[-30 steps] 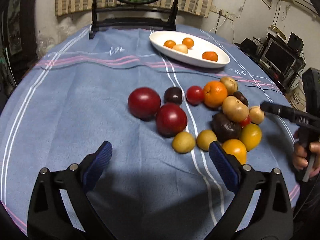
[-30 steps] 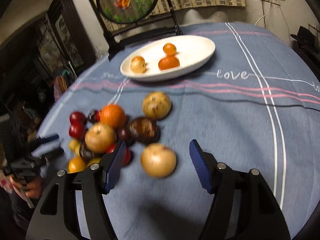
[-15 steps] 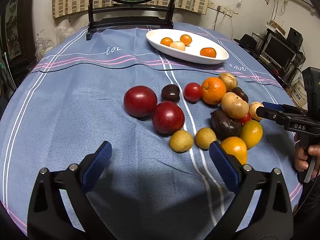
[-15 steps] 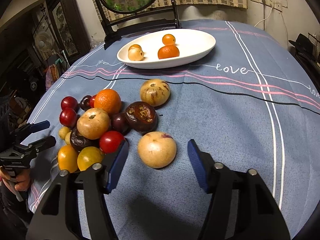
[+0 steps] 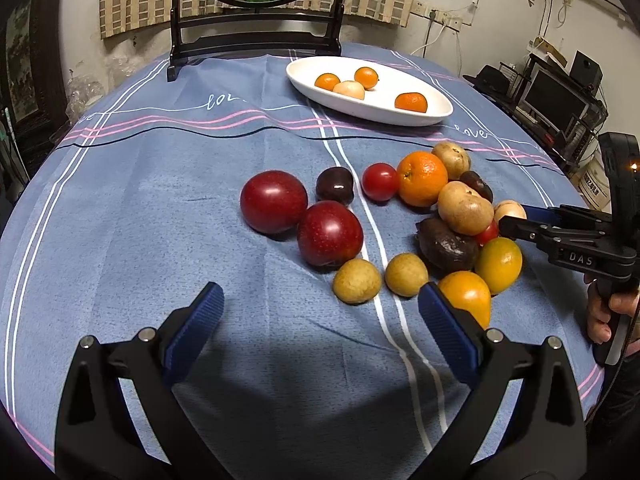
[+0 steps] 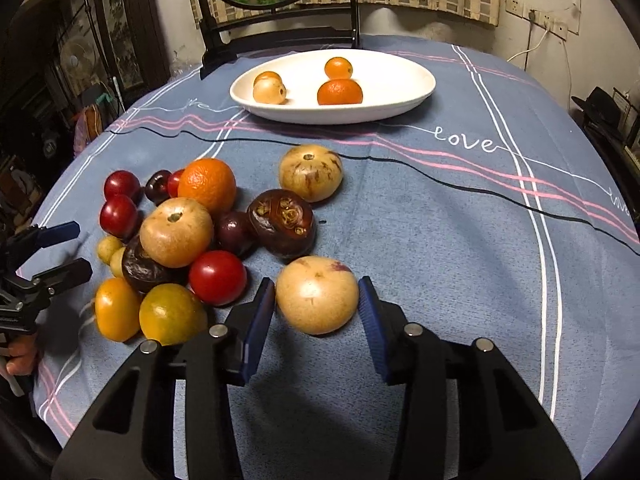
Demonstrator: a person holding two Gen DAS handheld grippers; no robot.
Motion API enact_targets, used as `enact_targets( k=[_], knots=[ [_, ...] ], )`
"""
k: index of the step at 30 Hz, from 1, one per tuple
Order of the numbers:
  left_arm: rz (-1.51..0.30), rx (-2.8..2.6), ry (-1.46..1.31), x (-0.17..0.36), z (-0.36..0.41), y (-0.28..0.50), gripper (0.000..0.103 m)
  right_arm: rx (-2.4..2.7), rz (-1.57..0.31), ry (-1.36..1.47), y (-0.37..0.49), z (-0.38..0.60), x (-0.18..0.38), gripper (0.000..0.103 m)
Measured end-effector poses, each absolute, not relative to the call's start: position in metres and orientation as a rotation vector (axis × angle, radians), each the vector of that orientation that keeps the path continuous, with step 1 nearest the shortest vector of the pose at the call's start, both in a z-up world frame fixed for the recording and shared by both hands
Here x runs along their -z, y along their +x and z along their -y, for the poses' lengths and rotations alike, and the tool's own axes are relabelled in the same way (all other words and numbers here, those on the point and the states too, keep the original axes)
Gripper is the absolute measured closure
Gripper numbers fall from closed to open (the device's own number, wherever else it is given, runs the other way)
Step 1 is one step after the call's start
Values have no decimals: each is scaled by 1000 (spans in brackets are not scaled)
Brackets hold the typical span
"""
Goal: Organize fruits
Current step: 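Move both open tools back toward the fruit pile, then grasp a yellow-orange fruit with the left tool while the right tool grasps a pale beige fruit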
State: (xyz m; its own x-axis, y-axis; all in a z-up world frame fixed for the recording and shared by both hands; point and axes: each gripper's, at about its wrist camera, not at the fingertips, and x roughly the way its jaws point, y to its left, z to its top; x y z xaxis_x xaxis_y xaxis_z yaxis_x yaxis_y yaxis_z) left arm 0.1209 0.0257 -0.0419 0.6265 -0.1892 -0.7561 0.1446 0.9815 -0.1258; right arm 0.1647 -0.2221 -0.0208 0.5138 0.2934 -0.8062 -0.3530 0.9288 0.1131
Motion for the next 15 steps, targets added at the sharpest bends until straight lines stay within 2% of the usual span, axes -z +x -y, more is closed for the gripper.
enact_targets(
  k=[5, 7, 12, 15],
  knots=[
    [-871, 219, -55, 42, -24, 121, 5, -386, -956, -65, 164, 223, 21, 61],
    [-852, 242, -64, 39, -25, 118, 11, -393, -956, -40, 165, 226, 20, 61],
    [-864, 319, -112, 40, -15, 106, 35, -419, -948, 25, 165, 235, 19, 61],
    [-887, 390, -119, 41, 3, 99, 43, -425, -952, 36, 166, 235, 19, 61]
  ],
)
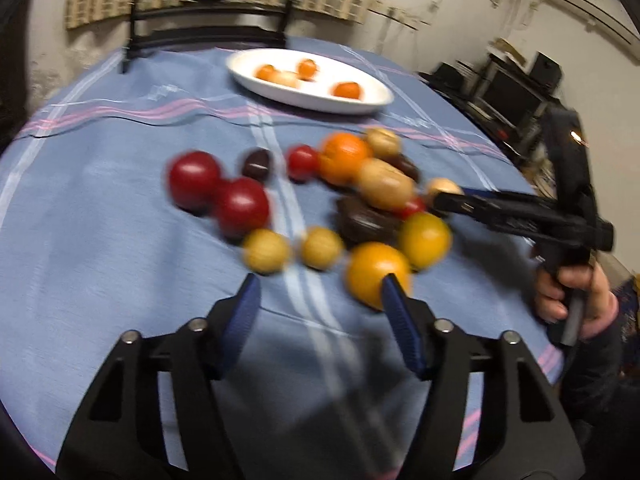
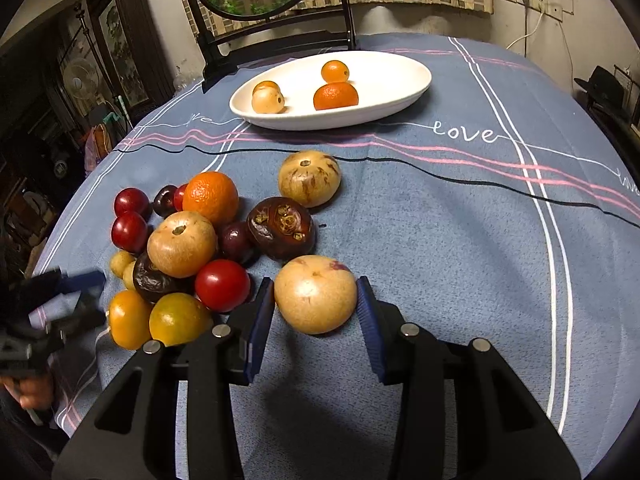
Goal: Organize fruits
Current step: 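Grasp a yellow-orange fruit with the left tool while the right tool grasps a pale beige fruit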
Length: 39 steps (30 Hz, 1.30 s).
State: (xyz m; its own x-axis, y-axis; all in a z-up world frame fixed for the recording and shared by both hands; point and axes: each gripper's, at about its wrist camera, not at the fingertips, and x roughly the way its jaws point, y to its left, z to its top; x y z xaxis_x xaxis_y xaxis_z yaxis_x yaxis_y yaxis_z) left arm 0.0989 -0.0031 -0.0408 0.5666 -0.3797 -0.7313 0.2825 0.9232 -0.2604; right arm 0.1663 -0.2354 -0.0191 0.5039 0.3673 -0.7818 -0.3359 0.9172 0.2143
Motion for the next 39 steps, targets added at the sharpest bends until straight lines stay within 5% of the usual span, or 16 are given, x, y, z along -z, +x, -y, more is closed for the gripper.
enact_targets(
  k=[10, 14, 23, 39],
  knots=[
    [-898, 412, -66, 39, 35, 100, 45, -438, -940, 44, 165, 236, 17, 61],
    [-913, 416, -49, 43, 41, 103, 56, -434, -945, 50, 165, 238, 18, 61],
    [-929, 385, -39, 48, 43, 109, 63, -433, -940, 51, 164, 238, 17, 61],
    [-894, 451, -88, 28, 28, 103, 64, -465, -899, 85, 159, 239, 10, 61]
  ],
)
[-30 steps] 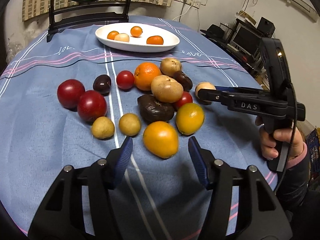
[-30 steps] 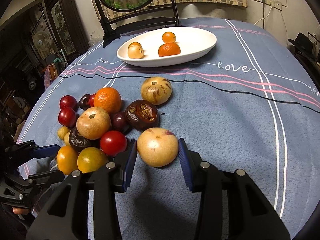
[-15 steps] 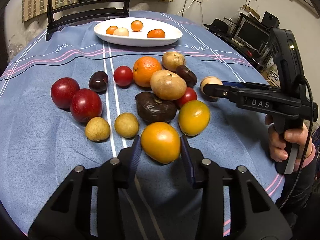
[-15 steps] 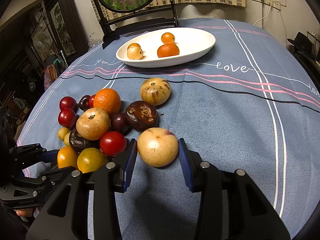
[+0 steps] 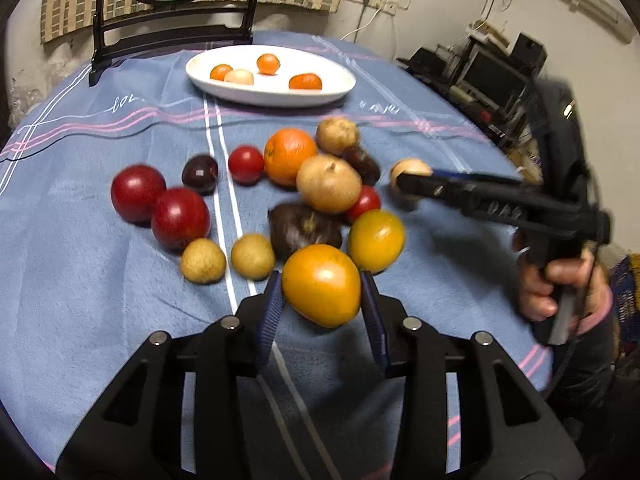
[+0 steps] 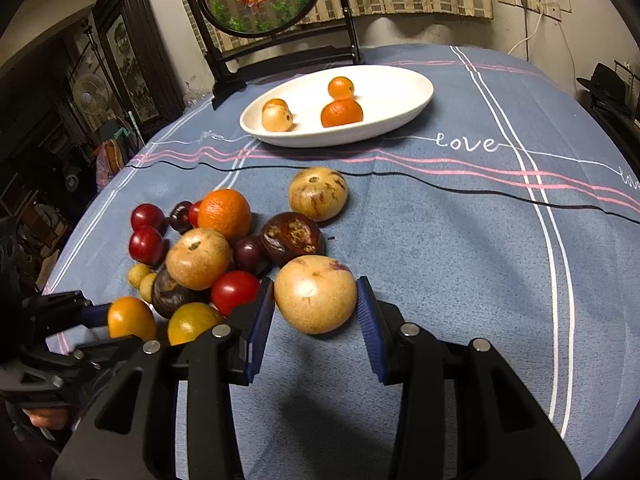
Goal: Organize fruits
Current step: 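Grasp a yellow-orange fruit with the left tool while the right tool grasps a pale beige fruit, then carry both fruits onto the white plate and open both tools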
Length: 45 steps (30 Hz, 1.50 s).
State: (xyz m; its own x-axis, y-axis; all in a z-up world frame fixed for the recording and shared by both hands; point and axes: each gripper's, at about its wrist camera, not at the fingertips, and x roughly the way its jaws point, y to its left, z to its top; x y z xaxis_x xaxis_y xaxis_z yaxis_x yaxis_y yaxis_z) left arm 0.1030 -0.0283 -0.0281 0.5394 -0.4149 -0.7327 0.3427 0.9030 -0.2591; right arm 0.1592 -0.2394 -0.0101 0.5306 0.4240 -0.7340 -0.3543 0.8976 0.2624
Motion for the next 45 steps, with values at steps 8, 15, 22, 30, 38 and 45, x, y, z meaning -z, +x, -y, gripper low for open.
enact_targets(
  k=[8, 15, 22, 30, 38, 45],
  knots=[
    [-804, 518, -72, -34, 12, 162, 64, -465, -743, 43, 189, 220, -40, 61],
    [-813, 458, -77, -55, 19, 289, 63, -413, -713, 56, 277, 203, -56, 61],
    [-932, 401, -46, -19, 51, 378, 63, -299, -757, 113, 335, 218, -28, 61],
    [-983, 384, 25, 14, 77, 405, 63, -288, -816, 126, 354, 226, -2, 61],
    [-958, 338, 32, 14, 73, 397, 44, -312, -779, 142, 348, 225, -10, 53],
    [-850, 290, 25, -24, 47, 349, 23, -335, -727, 154, 325, 225, -33, 47]
  ],
)
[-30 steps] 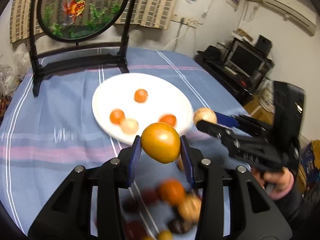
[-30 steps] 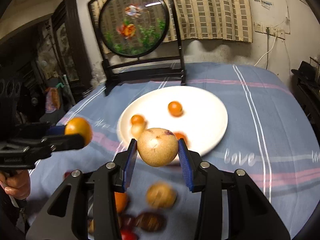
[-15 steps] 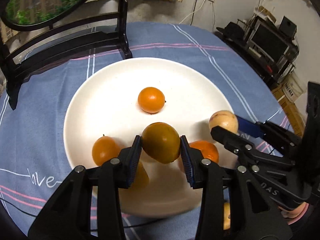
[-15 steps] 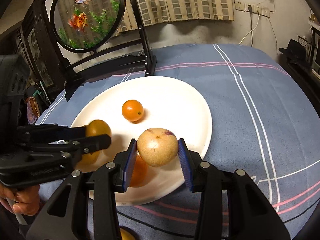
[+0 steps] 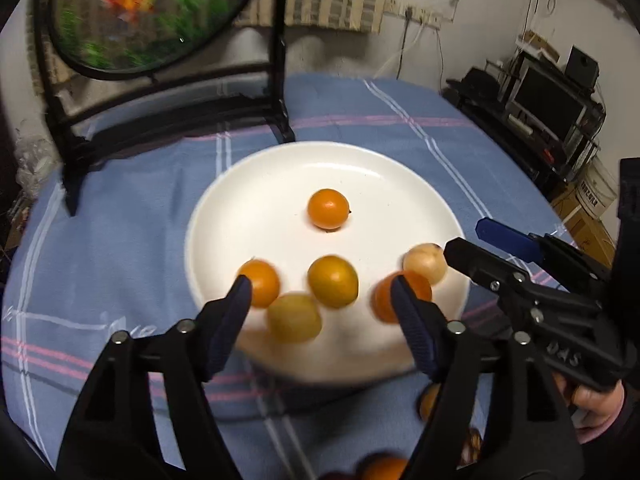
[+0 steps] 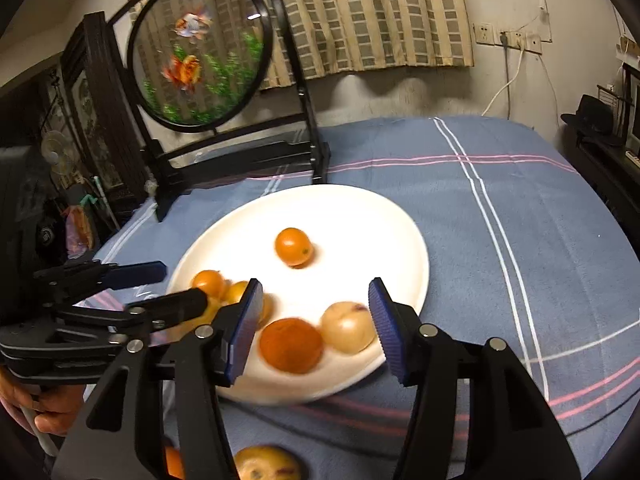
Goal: Organize fruits
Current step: 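Carry both fruits onto the white plate and open both tools, then reach the left tool to a yellow fruit while the right tool approaches a yellow-green fruit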
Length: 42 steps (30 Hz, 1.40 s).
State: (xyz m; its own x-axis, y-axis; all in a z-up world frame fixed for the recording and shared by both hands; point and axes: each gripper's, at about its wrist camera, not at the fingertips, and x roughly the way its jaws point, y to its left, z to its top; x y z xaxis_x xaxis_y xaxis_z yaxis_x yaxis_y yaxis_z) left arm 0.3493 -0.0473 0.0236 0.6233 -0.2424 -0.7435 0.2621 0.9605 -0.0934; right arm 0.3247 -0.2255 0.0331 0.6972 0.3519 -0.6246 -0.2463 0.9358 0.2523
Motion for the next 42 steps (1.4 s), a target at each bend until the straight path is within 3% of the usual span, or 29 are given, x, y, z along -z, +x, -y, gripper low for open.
enact_targets(
  k=[3, 6, 13, 17, 27, 42],
  knots=[
    [-774, 241, 40, -34, 30, 307, 12, -377, -731, 154, 304, 222, -38, 47],
    [-752, 226, 40, -33, 16, 266, 9, -403, -725, 127, 276, 216, -40, 46],
    [-796, 209, 26, 1, -18, 168, 6, -442, -768, 71, 219, 218, -20, 46],
    [-858, 213, -112, 25, -36, 134, 6, -498, -785, 125, 194, 230, -18, 46],
    [-830, 247, -16, 36, -17, 108, 6, -554, -784, 6, 100, 201, -13, 46],
    [-810, 226, 14, 35, -14, 104, 6, -521, -883, -53, 106, 173, 6, 46]
  ],
)
